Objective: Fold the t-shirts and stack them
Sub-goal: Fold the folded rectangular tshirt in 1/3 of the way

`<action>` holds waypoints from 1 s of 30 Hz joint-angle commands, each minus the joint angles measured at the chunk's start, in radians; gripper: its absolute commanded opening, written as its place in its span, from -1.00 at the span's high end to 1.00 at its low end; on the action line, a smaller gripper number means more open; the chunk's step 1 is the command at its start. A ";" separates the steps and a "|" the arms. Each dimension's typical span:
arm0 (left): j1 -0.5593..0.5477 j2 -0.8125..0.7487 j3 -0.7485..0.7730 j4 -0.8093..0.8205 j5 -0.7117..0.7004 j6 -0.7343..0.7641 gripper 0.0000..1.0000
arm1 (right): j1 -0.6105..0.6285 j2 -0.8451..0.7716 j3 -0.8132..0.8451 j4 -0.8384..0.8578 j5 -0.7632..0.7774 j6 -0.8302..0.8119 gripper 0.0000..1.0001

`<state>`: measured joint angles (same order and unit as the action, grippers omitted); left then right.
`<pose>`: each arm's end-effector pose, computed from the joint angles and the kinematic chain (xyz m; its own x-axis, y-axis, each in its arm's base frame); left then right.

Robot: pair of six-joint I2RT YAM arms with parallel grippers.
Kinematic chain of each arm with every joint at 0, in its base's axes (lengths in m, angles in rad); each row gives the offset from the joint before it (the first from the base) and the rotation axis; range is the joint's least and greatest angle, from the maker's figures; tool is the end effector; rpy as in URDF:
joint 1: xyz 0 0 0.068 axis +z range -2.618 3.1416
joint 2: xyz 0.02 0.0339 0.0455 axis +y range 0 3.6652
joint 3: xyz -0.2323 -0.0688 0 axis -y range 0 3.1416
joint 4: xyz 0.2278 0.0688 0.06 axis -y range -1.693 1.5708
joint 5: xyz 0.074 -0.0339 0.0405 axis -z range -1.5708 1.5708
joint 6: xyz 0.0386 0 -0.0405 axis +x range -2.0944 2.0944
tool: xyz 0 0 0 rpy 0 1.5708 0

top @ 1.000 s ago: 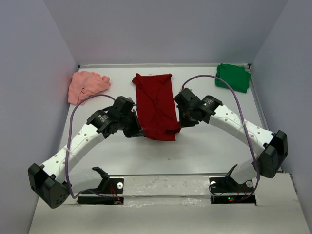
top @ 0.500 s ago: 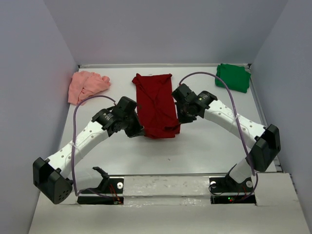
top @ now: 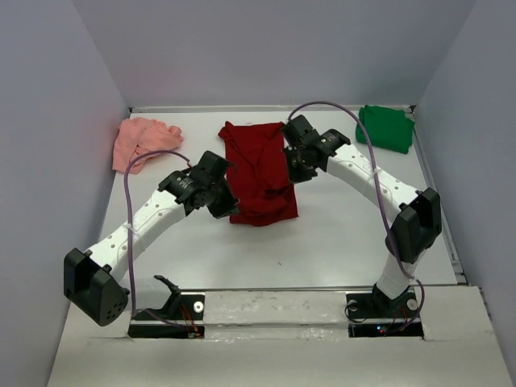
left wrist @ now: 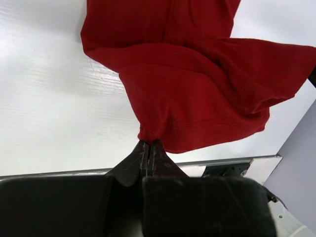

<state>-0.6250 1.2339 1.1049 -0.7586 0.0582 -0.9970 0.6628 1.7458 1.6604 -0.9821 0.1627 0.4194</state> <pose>0.1997 -0.1469 0.2757 -0.8570 -0.4156 -0.3048 -0.1950 0.8089 -0.5547 0.2771 0.2083 0.2844 -0.8529 -0.1560 -0.4983 -0.2171 0.9739 0.0668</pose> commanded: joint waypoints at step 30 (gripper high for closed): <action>0.220 0.344 0.202 0.134 0.020 0.190 1.00 | -0.134 0.376 0.392 0.008 -0.241 -0.237 1.00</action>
<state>-0.4286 1.5360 1.2339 -0.6514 0.0551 -0.8455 0.5426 2.0762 1.9224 -0.9646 -0.0330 0.2234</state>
